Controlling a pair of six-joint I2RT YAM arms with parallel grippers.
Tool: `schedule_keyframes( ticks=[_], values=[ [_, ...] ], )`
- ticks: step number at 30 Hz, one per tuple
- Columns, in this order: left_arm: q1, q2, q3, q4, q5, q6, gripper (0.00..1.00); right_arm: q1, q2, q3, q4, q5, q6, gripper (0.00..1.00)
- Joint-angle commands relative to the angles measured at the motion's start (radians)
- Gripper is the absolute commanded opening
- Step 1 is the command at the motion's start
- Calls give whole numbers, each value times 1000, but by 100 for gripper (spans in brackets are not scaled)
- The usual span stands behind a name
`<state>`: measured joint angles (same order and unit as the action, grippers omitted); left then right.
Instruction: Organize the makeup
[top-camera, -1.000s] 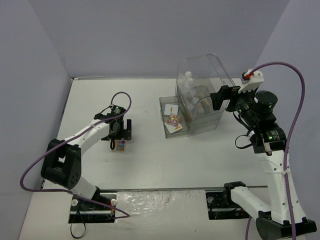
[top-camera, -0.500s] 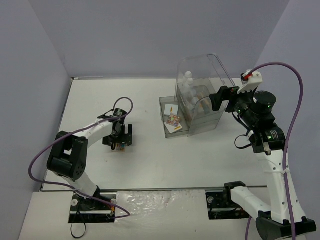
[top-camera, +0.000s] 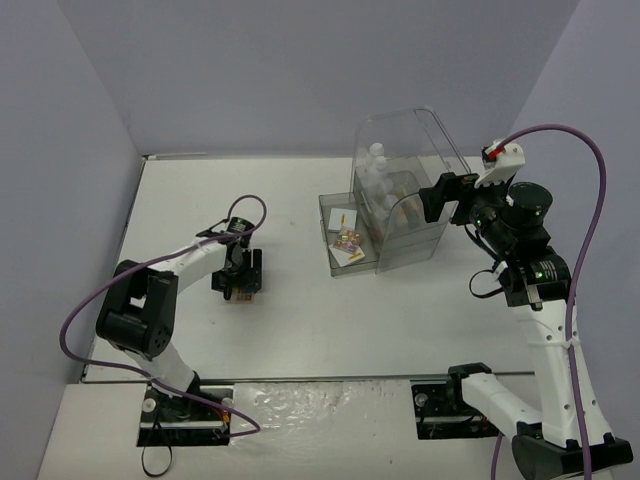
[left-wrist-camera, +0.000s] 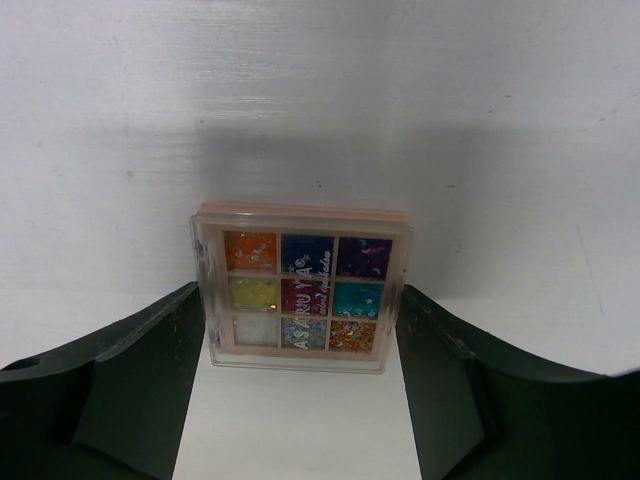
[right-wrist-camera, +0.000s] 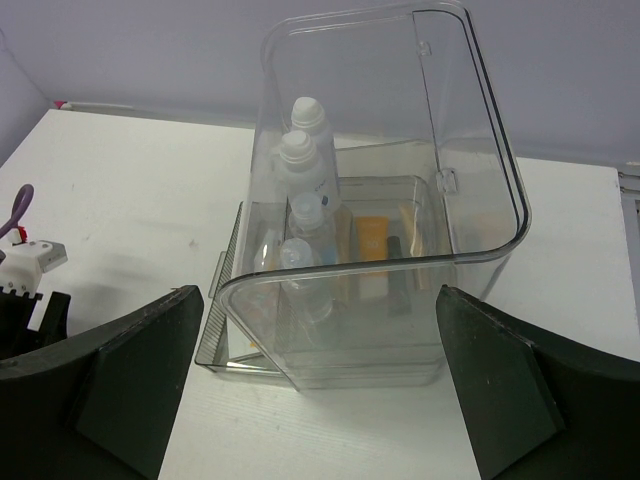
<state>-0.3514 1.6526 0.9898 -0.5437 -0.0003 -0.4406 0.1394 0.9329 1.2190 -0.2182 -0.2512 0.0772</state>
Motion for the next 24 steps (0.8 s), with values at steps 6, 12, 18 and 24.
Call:
schedule_keyframes(
  ticks=[6, 12, 18, 24],
  values=[
    [-88, 31, 326, 45, 95, 110, 50, 9, -14, 4, 63, -3, 1, 100],
    [-195, 179, 642, 53, 117, 348, 50, 11, -14, 7, 62, 0, -2, 100],
    [-232, 322, 820, 140, 259, 491, 51, 12, -12, 7, 62, -7, 2, 100],
    [-249, 386, 876, 252, 381, 615, 55, 12, -11, 10, 60, -9, -2, 100]
  ],
)
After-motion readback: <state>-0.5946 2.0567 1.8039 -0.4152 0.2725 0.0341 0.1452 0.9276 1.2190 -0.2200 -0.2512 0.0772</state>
